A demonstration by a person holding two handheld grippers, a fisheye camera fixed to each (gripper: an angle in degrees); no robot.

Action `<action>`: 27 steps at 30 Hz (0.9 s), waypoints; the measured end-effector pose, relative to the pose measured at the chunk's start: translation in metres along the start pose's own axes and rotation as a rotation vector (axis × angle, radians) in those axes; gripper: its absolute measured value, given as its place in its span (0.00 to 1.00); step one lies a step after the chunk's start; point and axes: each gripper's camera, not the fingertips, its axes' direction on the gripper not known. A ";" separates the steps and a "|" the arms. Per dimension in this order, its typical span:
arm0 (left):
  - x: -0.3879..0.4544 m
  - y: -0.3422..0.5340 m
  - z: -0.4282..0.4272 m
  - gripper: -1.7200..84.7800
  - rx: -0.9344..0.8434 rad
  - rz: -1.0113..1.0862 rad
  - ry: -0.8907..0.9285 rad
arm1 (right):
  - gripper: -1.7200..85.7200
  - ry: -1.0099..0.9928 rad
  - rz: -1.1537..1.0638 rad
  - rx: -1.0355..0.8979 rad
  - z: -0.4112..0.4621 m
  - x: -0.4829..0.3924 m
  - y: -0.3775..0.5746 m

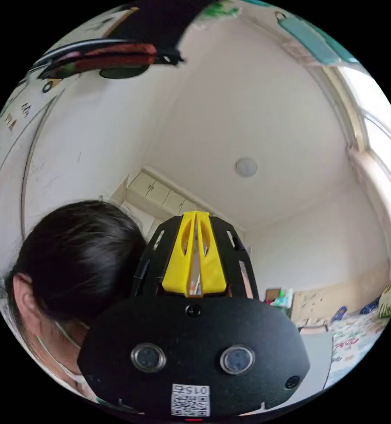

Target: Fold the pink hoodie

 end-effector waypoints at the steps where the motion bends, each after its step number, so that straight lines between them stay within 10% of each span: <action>1: -0.009 0.006 0.002 0.01 0.000 0.003 -0.001 | 0.01 0.042 -0.081 0.107 -0.016 -0.019 0.000; 10: -0.064 0.063 0.018 0.01 -0.004 0.121 0.042 | 0.01 0.376 -0.534 0.593 -0.007 -0.102 0.052; 22: 0.020 0.237 0.103 0.01 -0.166 0.988 0.123 | 0.01 0.589 -0.566 0.588 0.105 -0.013 0.079; 27: 0.019 0.296 0.138 0.01 -0.185 1.067 0.263 | 0.01 0.676 -0.490 0.214 0.172 0.099 0.079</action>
